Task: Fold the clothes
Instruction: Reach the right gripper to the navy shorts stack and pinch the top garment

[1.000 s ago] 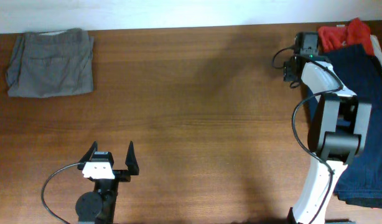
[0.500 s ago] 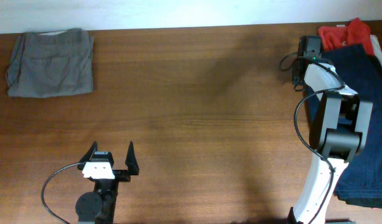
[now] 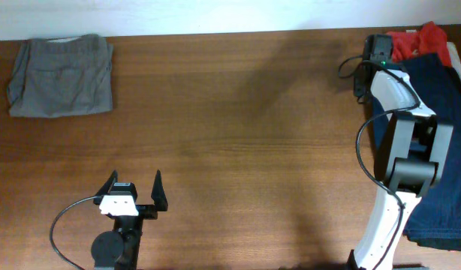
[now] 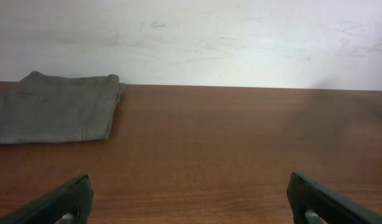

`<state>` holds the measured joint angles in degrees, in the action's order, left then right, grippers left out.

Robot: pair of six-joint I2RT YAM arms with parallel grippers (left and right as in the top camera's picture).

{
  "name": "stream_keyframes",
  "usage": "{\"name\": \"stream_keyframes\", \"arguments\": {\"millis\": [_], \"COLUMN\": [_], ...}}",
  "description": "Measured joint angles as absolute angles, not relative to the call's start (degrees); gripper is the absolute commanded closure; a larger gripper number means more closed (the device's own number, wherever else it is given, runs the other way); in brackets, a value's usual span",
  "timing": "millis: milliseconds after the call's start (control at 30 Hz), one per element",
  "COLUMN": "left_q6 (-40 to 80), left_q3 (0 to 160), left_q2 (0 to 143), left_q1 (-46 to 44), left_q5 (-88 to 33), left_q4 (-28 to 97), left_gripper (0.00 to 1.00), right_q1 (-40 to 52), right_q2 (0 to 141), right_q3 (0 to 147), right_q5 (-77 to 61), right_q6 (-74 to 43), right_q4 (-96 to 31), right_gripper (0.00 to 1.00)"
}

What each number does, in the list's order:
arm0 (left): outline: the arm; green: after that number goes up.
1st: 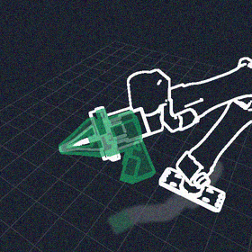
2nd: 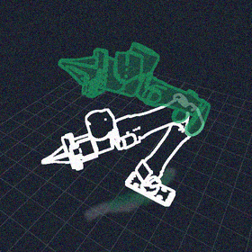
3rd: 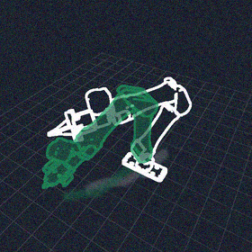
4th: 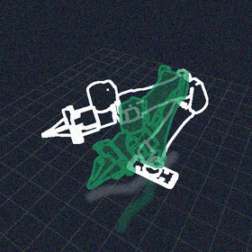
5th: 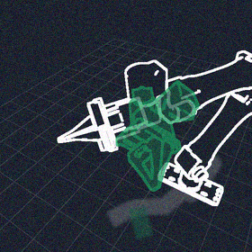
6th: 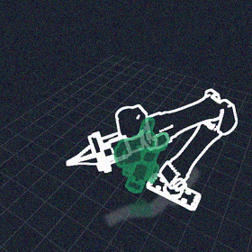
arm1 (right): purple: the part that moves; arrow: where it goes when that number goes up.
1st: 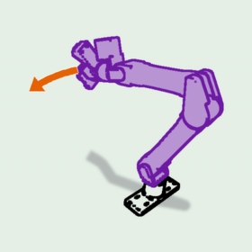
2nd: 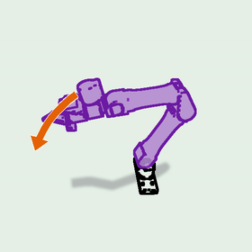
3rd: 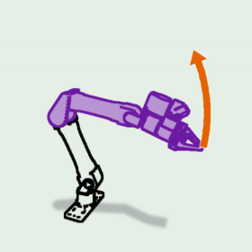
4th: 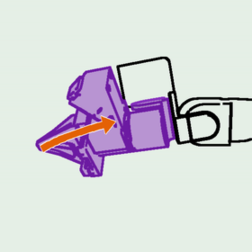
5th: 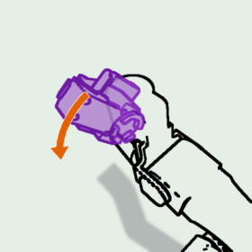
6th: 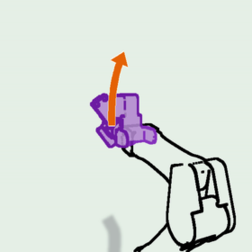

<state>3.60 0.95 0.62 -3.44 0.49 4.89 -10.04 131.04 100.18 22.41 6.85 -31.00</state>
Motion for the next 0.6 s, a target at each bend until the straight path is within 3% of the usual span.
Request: {"name": "stream_keyframes", "arguments": {"millis": [100, 167, 200, 333, 433, 467, 600], "left_q6": [3.6, 3.6, 3.6, 3.62, 3.6, 3.6, 3.6], "left_q3": [0.95, 0.95, 0.95, 0.95, 0.95, 0.95, 0.95], "left_q2": [0.62, 0.62, 0.62, 0.62, 0.62, 0.62, 0.62], "left_q1": [-3.44, -3.44, -3.44, -3.44, -3.44, -3.44, -3.44], "left_q5": [0.49, 0.49, 0.49, 0.49, 0.49, 0.49, 0.49], "left_q4": [4.89, 4.89, 4.89, 4.89, 4.89, 4.89, 4.89], "left_gripper": [0.01, 0.01, 0.01, 0.01, 0.01, 0.01, 0.01], "right_q1": [-10.02, -10.11, -10.22, -11.29, -11.75, -11.9, -12.03], "right_q2": [133.29, 133.78, 133.91, 134.32, 134.45, 134.63, 134.76], "right_q3": [100.49, 100.9, 100.92, 100.95, 100.95, 100.95, 101.16], "right_q5": [22.13, 21.96, 21.93, 22.44, 22.74, 22.83, 23.46], "right_q6": [7.03, 7.05, 7.27, 7.29, 7.51, 7.49, 6.66], "right_q4": [-30.15, -29.63, -29.34, -29.06, -28.84, -28.69, -28.93], "right_gripper": [0.36, 0.45, 0.55, 0.62, 0.92, 0.96, 0.96]}}
